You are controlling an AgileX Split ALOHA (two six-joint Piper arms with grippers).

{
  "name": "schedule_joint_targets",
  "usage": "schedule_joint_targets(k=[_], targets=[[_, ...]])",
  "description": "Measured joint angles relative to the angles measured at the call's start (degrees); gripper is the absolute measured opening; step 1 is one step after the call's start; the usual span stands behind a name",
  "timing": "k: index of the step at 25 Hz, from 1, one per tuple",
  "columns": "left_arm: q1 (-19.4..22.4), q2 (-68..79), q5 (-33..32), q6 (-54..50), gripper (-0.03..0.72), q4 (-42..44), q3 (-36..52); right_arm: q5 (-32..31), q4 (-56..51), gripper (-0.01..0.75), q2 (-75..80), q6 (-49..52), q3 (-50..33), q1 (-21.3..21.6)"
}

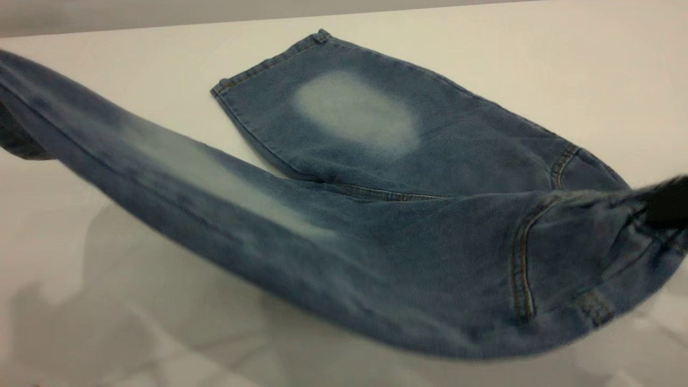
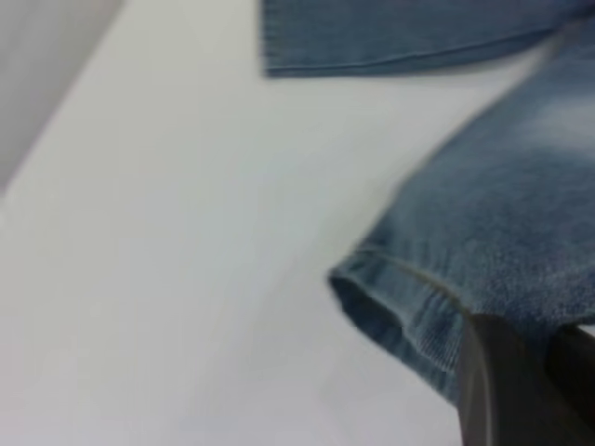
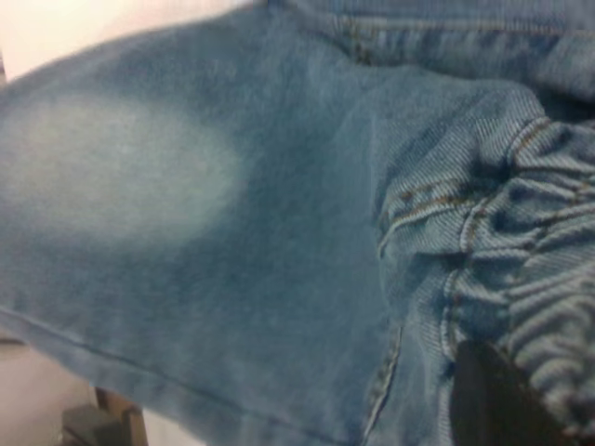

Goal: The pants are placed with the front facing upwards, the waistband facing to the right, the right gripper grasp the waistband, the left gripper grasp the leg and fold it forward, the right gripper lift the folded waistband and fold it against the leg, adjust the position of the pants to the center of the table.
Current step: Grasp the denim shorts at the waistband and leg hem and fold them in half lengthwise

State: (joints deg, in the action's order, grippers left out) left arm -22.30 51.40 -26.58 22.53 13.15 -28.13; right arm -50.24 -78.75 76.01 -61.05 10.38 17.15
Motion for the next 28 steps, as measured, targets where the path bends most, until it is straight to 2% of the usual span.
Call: schedule_joint_targets(k=[4,9,20,24,28], targets=[[0.00,2.17,7.10,-13.06,0.090,14.91,-0.11,0.35,-0.30,0.045,-4.43,2.89,0.26,0.00],[0.00,9.25,11.39,-30.09,0.090,35.25,-2.98,1.99,-2.30,0.045,-4.73,3.48,0.33,0.00],[0.00,33.13,12.65,-69.10,0.089,77.47,-17.85,13.65,-8.83,0.045,-4.62,2.91,0.33,0.00],[0.00,42.41,13.54,-79.18,0.089,85.60,-24.26,18.82,-11.49,0.045,-4.57,2.03,0.33,0.00],[0.00,50.53,13.52,-82.04,0.089,86.97,-30.57,23.03,-13.60,0.045,-4.51,1.87,0.37,0.00]])
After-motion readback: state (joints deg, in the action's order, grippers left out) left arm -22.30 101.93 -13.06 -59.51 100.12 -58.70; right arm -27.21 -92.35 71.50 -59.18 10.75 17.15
